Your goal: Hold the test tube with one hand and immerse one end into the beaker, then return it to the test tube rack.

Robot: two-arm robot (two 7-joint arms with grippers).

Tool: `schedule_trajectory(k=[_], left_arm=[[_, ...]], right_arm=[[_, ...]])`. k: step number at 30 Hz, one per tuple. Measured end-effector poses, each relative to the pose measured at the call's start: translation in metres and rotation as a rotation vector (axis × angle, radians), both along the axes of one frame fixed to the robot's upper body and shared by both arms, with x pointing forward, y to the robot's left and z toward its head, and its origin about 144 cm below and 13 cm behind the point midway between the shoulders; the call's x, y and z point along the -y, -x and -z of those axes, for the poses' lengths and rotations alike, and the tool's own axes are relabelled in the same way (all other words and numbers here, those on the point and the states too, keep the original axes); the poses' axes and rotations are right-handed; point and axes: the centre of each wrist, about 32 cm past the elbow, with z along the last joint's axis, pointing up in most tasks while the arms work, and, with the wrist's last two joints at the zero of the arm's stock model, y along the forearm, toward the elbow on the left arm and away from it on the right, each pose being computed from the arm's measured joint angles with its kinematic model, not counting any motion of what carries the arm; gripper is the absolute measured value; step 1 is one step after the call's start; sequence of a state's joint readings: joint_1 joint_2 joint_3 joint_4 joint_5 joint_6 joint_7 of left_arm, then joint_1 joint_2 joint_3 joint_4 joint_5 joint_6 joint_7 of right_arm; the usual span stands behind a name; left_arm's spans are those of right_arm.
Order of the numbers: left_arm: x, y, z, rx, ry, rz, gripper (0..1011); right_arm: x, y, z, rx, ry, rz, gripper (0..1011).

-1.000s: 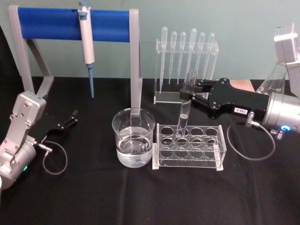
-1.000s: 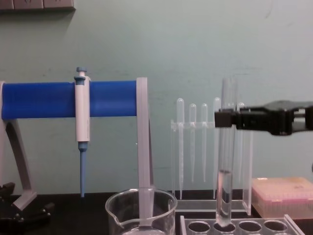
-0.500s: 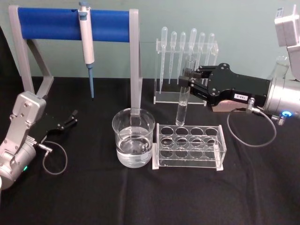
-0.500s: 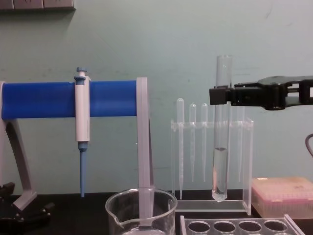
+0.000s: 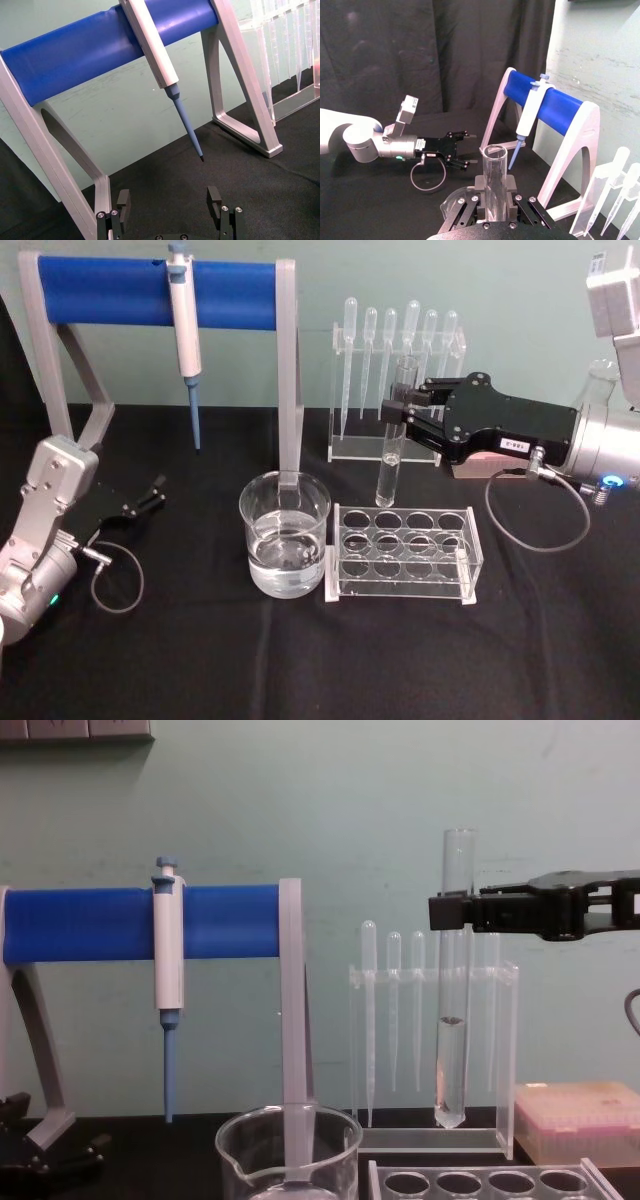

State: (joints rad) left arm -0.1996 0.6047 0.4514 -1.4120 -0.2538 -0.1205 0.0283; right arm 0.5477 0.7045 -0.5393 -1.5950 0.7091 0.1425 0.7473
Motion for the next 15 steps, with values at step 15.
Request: schedule_trajectory(k=[15], left_arm=[[0.0000,0.0000,0.0000,0.000,0.000,0.000,1000]], right_arm=[[-0.0001,0.0001,0.0006,-0.001,-0.002,0.000,226]])
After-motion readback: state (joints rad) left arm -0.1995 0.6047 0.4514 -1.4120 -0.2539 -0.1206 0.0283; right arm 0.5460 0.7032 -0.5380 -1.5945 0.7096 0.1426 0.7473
